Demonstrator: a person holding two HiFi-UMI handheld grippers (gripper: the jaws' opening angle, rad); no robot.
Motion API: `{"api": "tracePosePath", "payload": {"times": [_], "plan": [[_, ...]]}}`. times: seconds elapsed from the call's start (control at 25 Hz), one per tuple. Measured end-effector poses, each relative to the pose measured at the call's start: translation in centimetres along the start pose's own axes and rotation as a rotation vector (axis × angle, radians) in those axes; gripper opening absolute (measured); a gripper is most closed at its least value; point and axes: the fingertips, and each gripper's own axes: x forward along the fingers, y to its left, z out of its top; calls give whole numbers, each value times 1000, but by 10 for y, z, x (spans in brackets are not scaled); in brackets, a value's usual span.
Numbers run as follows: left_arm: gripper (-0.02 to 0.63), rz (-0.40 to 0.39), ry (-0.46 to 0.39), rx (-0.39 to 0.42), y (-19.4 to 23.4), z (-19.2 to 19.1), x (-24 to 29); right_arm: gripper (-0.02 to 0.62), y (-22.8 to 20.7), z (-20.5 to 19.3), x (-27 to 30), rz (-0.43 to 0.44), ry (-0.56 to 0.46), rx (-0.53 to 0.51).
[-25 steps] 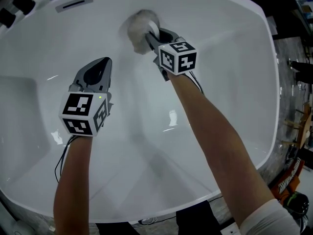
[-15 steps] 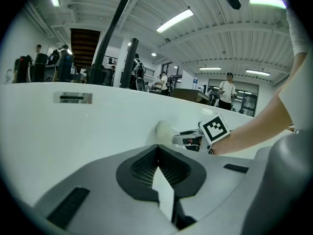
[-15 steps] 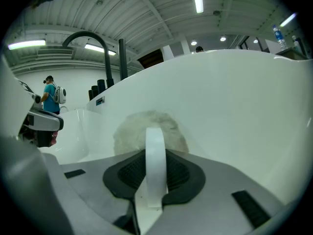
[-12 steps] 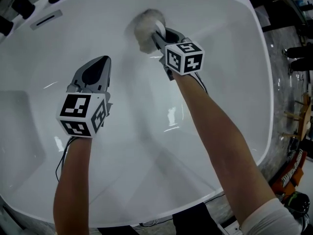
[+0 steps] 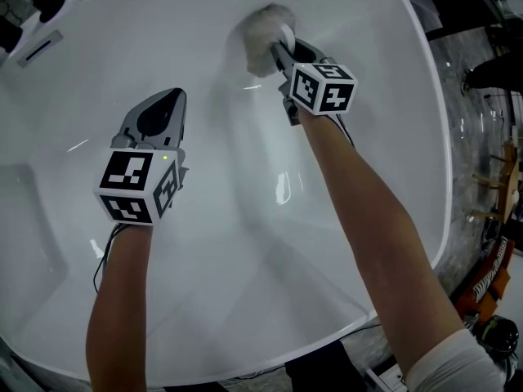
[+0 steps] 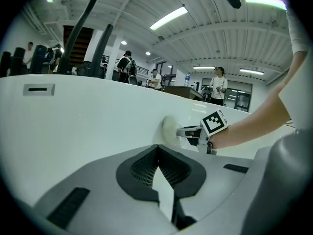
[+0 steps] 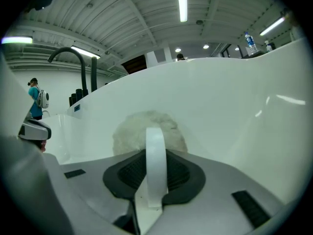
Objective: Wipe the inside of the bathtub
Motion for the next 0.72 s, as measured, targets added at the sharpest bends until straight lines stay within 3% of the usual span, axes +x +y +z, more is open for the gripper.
{"api": "tracePosePath", "payload": {"times": [0.32,0.72], "plan": [[6,-34,18,21,-28,-1,27,91,-67,-5,-14,-92,-12,45],[6,-26,44,12,-25,-19,34,89,-103,-28,-20,-233,-28,136]]}}
